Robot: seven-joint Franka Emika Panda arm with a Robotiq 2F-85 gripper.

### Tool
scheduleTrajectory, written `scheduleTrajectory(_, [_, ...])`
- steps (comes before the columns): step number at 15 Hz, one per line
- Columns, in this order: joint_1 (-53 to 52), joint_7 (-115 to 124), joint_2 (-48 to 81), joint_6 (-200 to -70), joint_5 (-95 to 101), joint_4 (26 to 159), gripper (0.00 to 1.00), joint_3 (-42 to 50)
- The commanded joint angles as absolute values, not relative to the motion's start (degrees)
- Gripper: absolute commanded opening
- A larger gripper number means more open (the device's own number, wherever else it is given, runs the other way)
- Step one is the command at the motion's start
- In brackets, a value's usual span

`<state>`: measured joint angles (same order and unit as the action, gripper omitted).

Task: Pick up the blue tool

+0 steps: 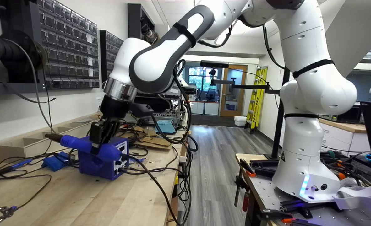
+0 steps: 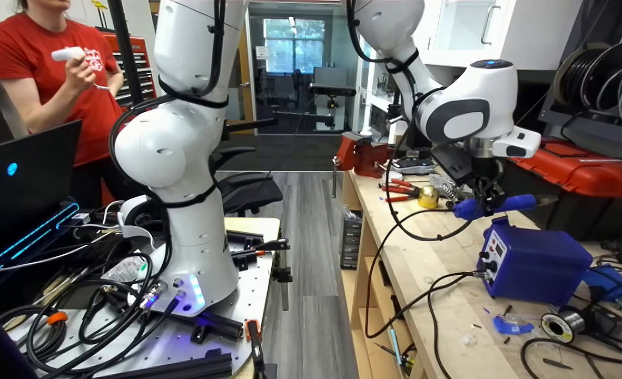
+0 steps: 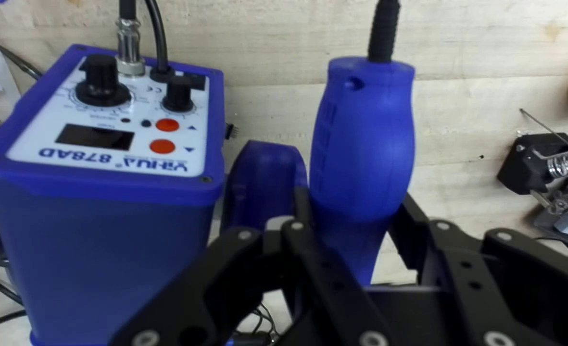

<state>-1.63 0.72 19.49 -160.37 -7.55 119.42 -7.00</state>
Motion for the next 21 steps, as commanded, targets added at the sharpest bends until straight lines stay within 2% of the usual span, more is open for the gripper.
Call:
scheduleTrajectory(1, [-1.2,-2.1,16.1,-162.9,-9.3,122.3,0.17,-8.9])
scheduleTrajectory(9, [-2.1,-7.5,19.6,-158.5,-11.2,122.5,0.17,-15.0])
scheduleTrajectory(19, [-3.0,-5.2,22.5,-153.2,-8.5,122.2,0.17,-10.5])
scheduleTrajectory(20, [-2.9,-5.8,23.9,-155.5,-9.4,121.9,0.67,-11.1])
scheduleTrajectory(21, [-2.9,-5.8,23.9,-155.4,-9.4,121.9,0.44,-11.0])
